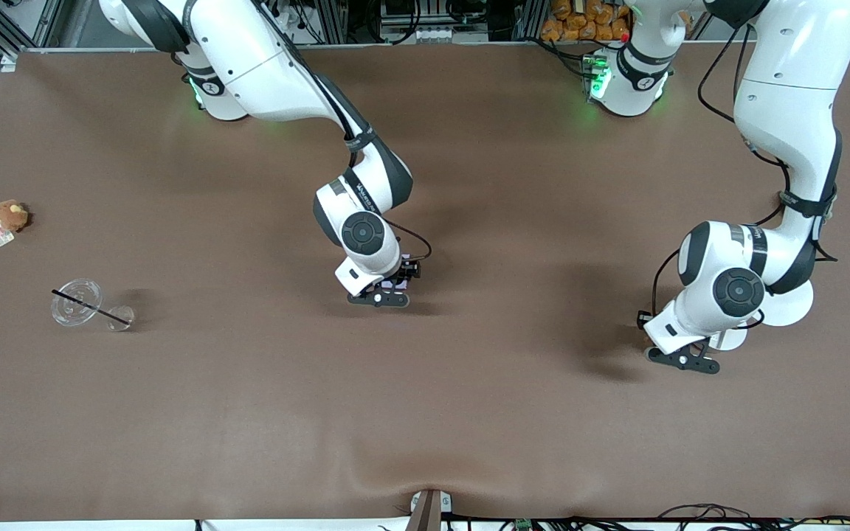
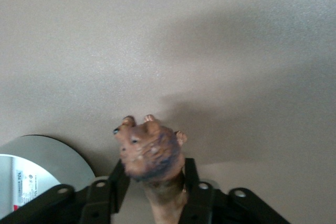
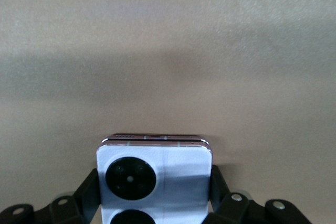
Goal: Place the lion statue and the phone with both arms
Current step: 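Set the lion beside the white lamp while the right gripper carries the phone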
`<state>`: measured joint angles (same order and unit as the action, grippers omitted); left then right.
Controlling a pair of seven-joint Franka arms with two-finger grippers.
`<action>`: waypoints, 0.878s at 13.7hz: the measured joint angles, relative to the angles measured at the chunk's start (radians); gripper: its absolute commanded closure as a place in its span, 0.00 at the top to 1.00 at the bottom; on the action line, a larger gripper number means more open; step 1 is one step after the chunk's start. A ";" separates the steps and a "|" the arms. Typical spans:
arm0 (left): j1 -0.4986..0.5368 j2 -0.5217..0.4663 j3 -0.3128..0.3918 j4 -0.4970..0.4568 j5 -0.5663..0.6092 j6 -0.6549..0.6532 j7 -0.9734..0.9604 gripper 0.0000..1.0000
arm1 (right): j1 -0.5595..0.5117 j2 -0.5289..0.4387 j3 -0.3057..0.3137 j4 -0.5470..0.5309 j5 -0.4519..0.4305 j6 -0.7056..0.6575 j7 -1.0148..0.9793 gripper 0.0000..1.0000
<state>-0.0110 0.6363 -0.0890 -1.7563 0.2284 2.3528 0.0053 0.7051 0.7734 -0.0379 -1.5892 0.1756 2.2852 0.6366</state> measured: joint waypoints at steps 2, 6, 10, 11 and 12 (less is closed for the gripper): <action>-0.002 -0.004 -0.009 0.003 0.000 0.000 0.000 1.00 | -0.016 -0.021 -0.018 0.013 0.000 -0.031 0.000 0.20; -0.025 -0.047 -0.038 0.045 0.000 -0.107 0.000 1.00 | -0.182 -0.147 -0.033 0.038 -0.001 -0.178 -0.125 0.20; -0.032 -0.114 -0.057 0.120 0.000 -0.243 0.000 1.00 | -0.418 -0.211 -0.038 0.056 -0.006 -0.292 -0.358 0.20; -0.031 -0.128 -0.061 0.132 0.000 -0.253 0.000 1.00 | -0.476 -0.209 -0.037 0.056 -0.012 -0.293 -0.428 0.20; -0.031 -0.141 -0.065 0.144 0.000 -0.256 0.000 1.00 | -0.526 -0.205 -0.037 0.057 -0.019 -0.292 -0.494 0.20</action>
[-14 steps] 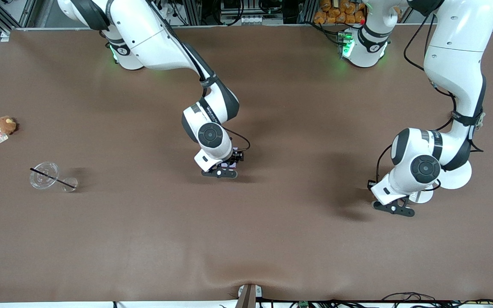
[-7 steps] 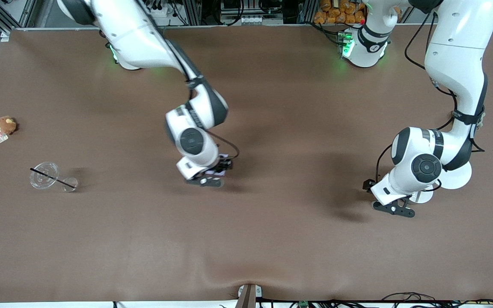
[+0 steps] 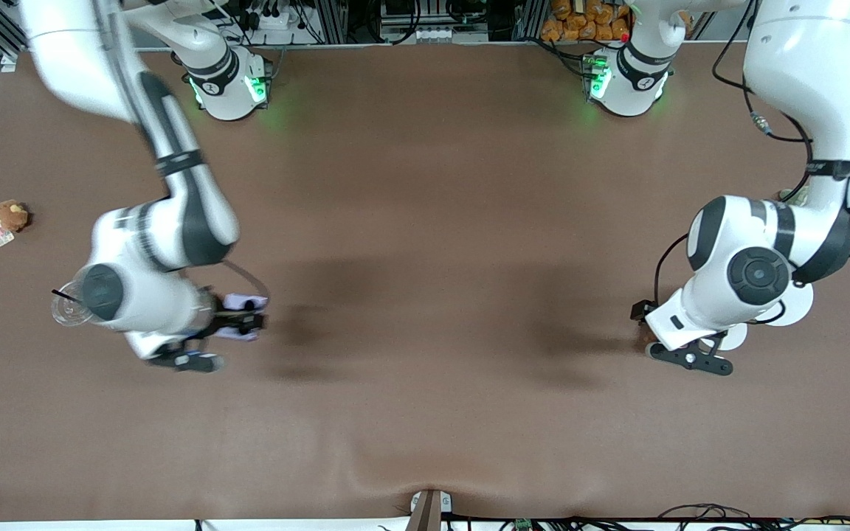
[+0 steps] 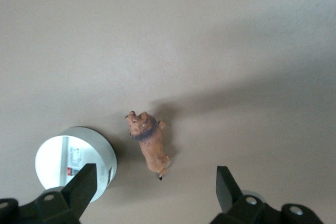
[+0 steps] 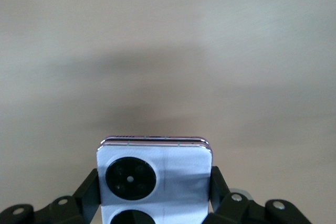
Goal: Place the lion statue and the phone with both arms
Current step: 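Set the lion beside the white lamp while the right gripper carries the phone, then raise the left gripper away while the right gripper carries the phone toward the cup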
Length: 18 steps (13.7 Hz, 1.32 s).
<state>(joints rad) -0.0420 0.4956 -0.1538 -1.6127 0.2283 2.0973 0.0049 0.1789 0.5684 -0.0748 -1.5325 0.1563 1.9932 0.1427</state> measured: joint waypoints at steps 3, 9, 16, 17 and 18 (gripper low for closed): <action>0.001 -0.042 -0.004 0.028 -0.004 -0.019 0.000 1.00 | -0.096 0.041 0.001 0.022 -0.038 0.008 -0.142 0.20; 0.040 -0.222 -0.001 0.115 -0.182 -0.259 -0.001 1.00 | -0.160 0.145 0.002 -0.009 -0.120 0.155 -0.217 0.20; 0.077 -0.392 -0.007 0.119 -0.238 -0.437 -0.039 1.00 | -0.210 0.191 0.002 -0.035 -0.123 0.184 -0.216 0.26; 0.075 -0.410 -0.010 0.119 -0.252 -0.458 -0.055 1.00 | -0.211 0.196 0.002 -0.036 -0.123 0.184 -0.214 0.33; 0.073 -0.428 -0.010 0.118 -0.260 -0.476 -0.065 1.00 | -0.211 0.202 0.003 -0.038 -0.123 0.184 -0.211 0.49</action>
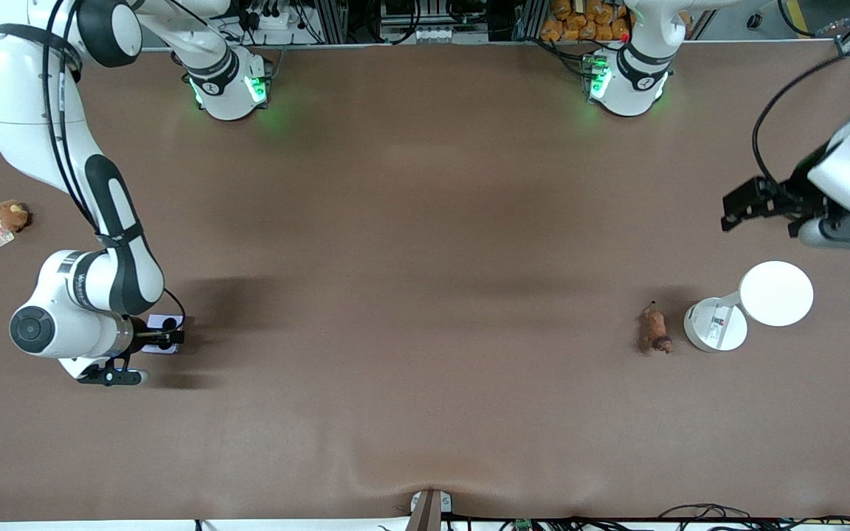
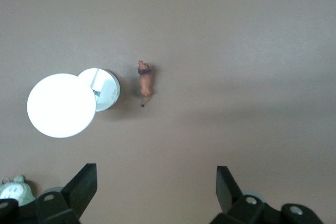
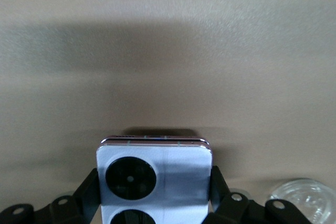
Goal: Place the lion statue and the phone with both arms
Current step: 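Raise the left gripper away while the right gripper carries the phone toward the cup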
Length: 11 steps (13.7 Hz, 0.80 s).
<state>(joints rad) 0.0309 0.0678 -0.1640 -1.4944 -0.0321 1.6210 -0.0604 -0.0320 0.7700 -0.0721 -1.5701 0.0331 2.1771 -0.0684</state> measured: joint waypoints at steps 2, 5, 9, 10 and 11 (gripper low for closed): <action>0.001 -0.027 0.000 -0.001 -0.003 -0.040 -0.002 1.00 | 0.000 0.007 0.002 -0.008 0.000 0.000 0.004 1.00; 0.004 -0.059 0.002 -0.013 -0.007 -0.079 -0.002 1.00 | 0.000 0.007 0.003 -0.013 0.000 0.001 0.005 1.00; 0.007 -0.096 0.004 -0.083 -0.008 -0.080 -0.001 1.00 | 0.000 -0.014 0.006 0.005 0.000 -0.006 0.005 1.00; 0.007 -0.100 0.006 -0.089 -0.008 -0.078 0.000 1.00 | 0.000 -0.032 0.007 0.019 0.000 -0.023 0.005 1.00; 0.008 -0.102 0.009 -0.087 -0.008 -0.074 0.007 1.00 | 0.000 -0.056 0.008 0.036 0.000 -0.050 0.005 1.00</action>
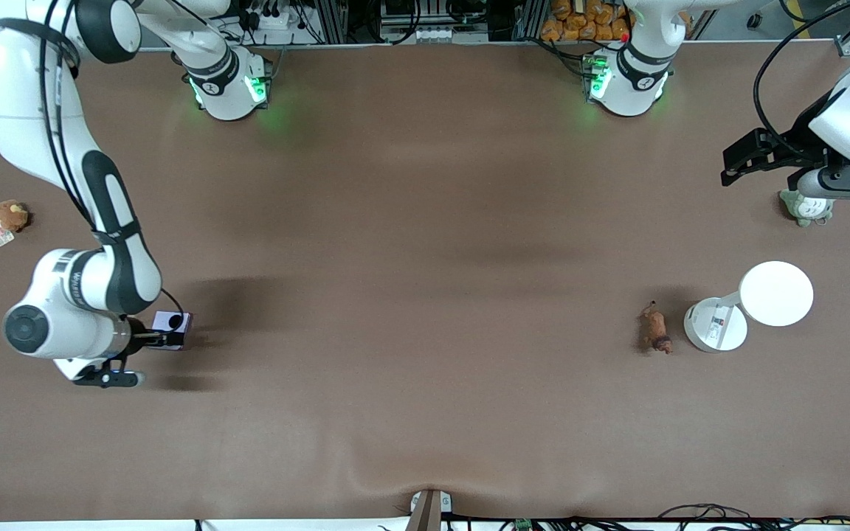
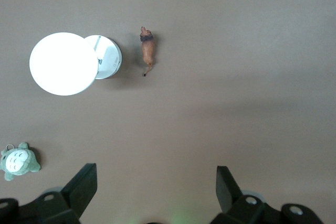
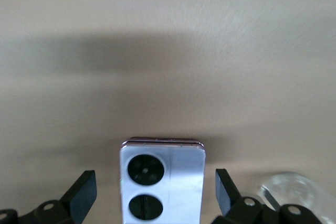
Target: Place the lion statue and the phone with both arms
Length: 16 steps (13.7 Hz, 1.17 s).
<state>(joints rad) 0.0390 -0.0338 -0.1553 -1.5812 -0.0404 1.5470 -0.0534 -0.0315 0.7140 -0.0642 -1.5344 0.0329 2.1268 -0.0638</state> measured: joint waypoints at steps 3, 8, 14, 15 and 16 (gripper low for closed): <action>0.037 0.002 0.005 0.035 0.000 0.011 0.037 1.00 | 0.002 -0.085 0.010 0.033 0.000 -0.073 -0.008 1.00; 0.081 0.008 0.009 0.068 0.000 0.007 0.069 1.00 | 0.009 -0.241 0.017 0.034 0.000 -0.183 -0.021 1.00; 0.080 0.010 0.004 0.068 0.000 -0.016 0.059 1.00 | -0.006 -0.517 0.010 -0.024 0.000 -0.378 -0.026 1.00; 0.080 0.010 0.004 0.068 0.000 -0.018 0.057 1.00 | -0.006 -0.557 0.008 -0.031 0.000 -0.402 -0.026 1.00; 0.080 0.011 0.004 0.068 0.000 -0.019 0.054 1.00 | -0.006 -0.589 0.008 -0.032 0.000 -0.432 -0.026 1.00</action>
<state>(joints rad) 0.1190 -0.0232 -0.1509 -1.5135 -0.0404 1.5278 0.0008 -0.0379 0.1245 -0.0566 -1.5663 0.0326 1.6952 -0.0898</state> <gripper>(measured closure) 0.000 0.000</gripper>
